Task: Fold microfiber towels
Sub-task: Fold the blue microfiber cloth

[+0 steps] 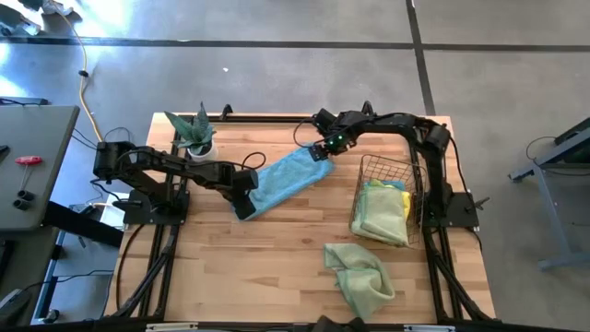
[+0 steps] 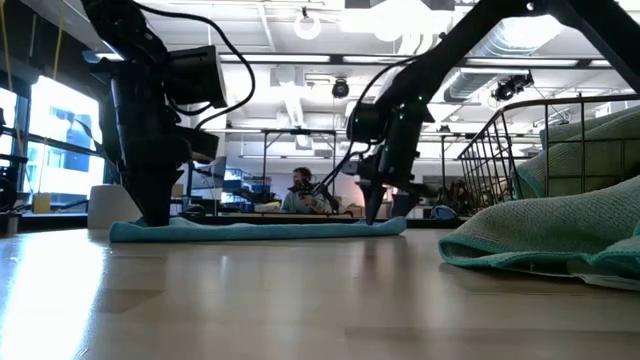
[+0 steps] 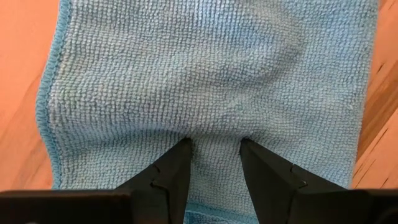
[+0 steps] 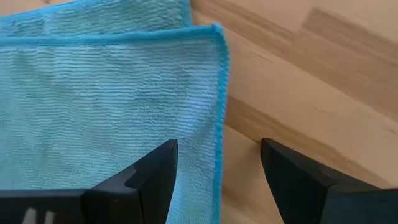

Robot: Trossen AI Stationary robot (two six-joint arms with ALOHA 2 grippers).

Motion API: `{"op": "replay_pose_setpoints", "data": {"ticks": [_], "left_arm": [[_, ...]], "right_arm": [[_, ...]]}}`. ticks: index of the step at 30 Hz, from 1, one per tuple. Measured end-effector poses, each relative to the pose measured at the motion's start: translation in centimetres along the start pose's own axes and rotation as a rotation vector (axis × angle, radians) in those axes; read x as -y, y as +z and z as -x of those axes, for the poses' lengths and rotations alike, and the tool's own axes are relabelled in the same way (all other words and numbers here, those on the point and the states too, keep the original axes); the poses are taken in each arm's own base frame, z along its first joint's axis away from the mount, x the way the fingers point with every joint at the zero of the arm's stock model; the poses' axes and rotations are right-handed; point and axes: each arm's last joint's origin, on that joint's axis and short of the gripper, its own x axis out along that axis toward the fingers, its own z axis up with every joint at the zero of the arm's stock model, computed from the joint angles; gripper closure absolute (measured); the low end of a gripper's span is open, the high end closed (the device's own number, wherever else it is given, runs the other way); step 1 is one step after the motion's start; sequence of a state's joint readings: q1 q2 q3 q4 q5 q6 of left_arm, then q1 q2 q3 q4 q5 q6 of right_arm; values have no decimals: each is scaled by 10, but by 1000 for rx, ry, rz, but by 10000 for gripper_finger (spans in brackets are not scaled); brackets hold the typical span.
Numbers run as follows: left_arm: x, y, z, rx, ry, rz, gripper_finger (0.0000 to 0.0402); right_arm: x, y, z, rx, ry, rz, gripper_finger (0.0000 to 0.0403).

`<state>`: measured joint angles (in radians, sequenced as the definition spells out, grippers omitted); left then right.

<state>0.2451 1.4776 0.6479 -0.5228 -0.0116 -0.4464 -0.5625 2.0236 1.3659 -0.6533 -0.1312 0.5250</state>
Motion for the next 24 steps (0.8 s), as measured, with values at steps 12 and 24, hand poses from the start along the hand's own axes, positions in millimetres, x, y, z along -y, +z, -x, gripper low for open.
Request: {"op": "replay_pose_setpoints", "data": {"ticks": [12,24], "left_arm": [[0,0,0,1,1,0,268],[0,0,0,3,2,7,268]], "right_arm": [[-9,-3,-13,-40,59,40,201],[-28,-14,-18,-48,92,111,253]]}}
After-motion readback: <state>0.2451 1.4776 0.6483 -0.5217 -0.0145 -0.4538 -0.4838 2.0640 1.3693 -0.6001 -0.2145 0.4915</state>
